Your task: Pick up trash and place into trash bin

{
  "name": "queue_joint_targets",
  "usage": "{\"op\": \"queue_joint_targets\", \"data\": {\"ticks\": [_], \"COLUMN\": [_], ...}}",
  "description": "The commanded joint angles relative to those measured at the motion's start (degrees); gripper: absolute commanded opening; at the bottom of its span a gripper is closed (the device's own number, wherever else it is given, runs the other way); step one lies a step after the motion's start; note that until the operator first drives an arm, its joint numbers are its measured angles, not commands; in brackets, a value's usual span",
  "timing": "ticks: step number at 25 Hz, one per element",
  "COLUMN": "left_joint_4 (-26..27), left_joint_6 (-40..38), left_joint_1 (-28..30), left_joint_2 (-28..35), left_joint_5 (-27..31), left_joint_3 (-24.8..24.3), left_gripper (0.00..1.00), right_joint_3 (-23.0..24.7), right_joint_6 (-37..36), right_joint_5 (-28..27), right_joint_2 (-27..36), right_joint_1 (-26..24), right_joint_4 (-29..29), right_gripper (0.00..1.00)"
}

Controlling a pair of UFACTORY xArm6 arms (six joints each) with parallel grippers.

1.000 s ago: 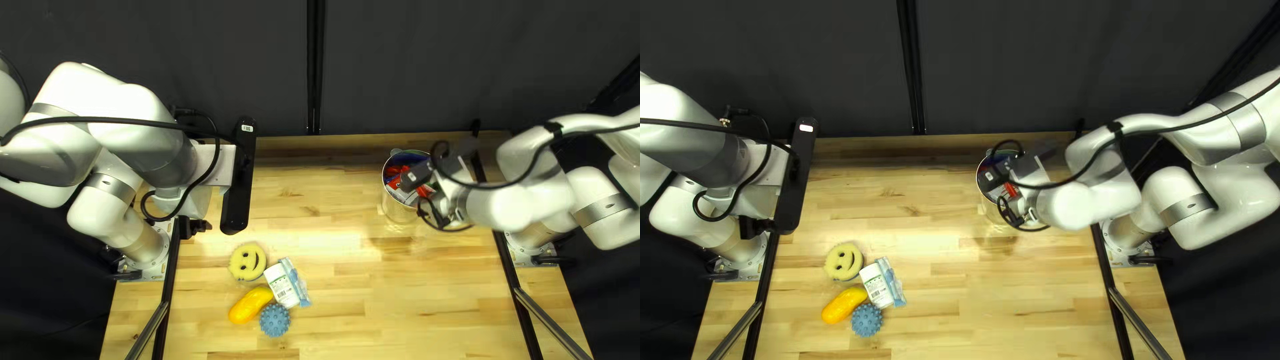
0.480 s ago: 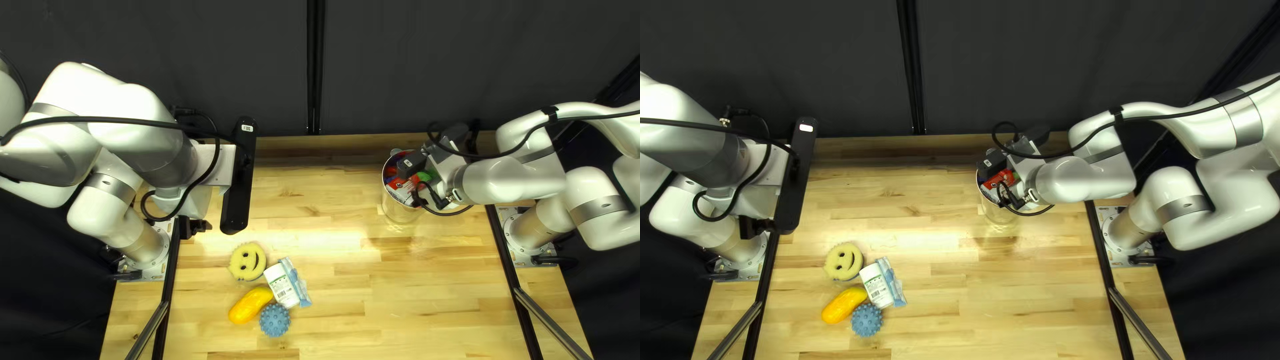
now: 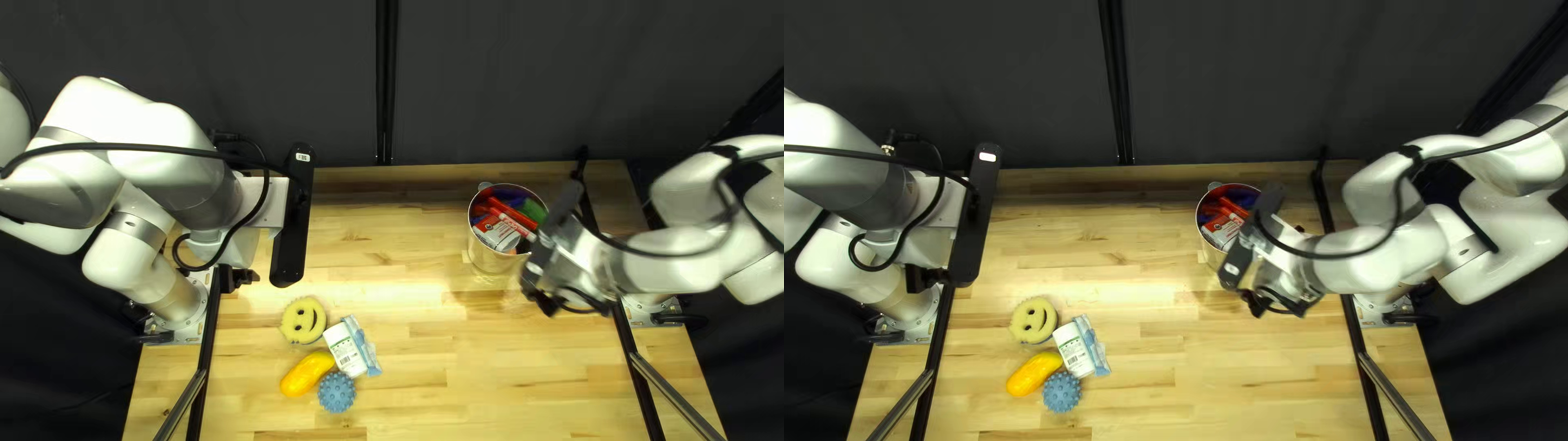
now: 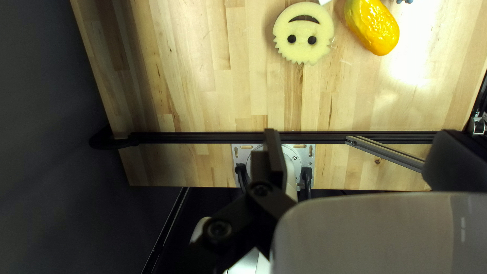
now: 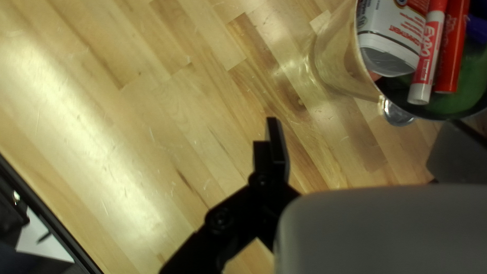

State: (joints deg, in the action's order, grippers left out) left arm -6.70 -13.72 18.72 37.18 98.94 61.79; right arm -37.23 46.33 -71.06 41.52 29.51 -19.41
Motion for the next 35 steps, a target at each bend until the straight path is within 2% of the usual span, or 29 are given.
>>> {"op": "queue_joint_targets", "data": {"ticks": [1, 4, 6, 8, 20, 21, 26, 31, 35], "left_joint_4": [0.0, 0.0, 0.0, 0.0, 0.0, 0.0, 0.0, 0.0, -0.6], "left_joint_6": [0.0, 0.0, 0.0, 0.0, 0.0, 0.0, 0.0, 0.0, 0.0], "left_joint_1": [0.0, 0.0, 0.0, 0.0, 0.0, 0.0, 0.0, 0.0, 1.1], "left_joint_2": [0.0, 0.0, 0.0, 0.0, 0.0, 0.0, 0.0, 0.0, -0.4], "left_joint_5": [0.0, 0.0, 0.0, 0.0, 0.0, 0.0, 0.0, 0.0, 0.2], "left_joint_3": [0.0, 0.0, 0.0, 0.0, 0.0, 0.0, 0.0, 0.0, -0.1], "left_gripper": [1.0, 1.0, 1.0, 1.0, 1.0, 1.0, 1.0, 1.0, 1.0], "right_joint_3": [-4.0, -7.5, -9.2, -10.5, -10.5, -10.9, -19.0, -25.2, -28.5], "right_joint_6": [-13.6, -23.5, -27.3, -26.9, -26.9, -26.2, -23.9, -23.8, -23.4], "right_joint_5": [-4.4, -7.8, -9.4, -9.7, -9.7, -10.8, -23.2, -34.2, -38.8], "right_joint_2": [-0.5, -2.5, -3.5, -4.6, -4.6, -4.6, -6.1, -6.3, -6.6], "right_joint_1": [-3.6, -7.9, -9.9, -9.8, -9.8, -8.9, -5.2, -3.5, -2.6], "right_joint_4": [8.4, 13.9, 15.9, 15.6, 15.6, 14.6, 11.3, 8.2, 6.0], "right_gripper": [1.0, 1.0, 1.0, 1.0, 1.0, 1.0, 1.0, 1.0, 1.0]}}
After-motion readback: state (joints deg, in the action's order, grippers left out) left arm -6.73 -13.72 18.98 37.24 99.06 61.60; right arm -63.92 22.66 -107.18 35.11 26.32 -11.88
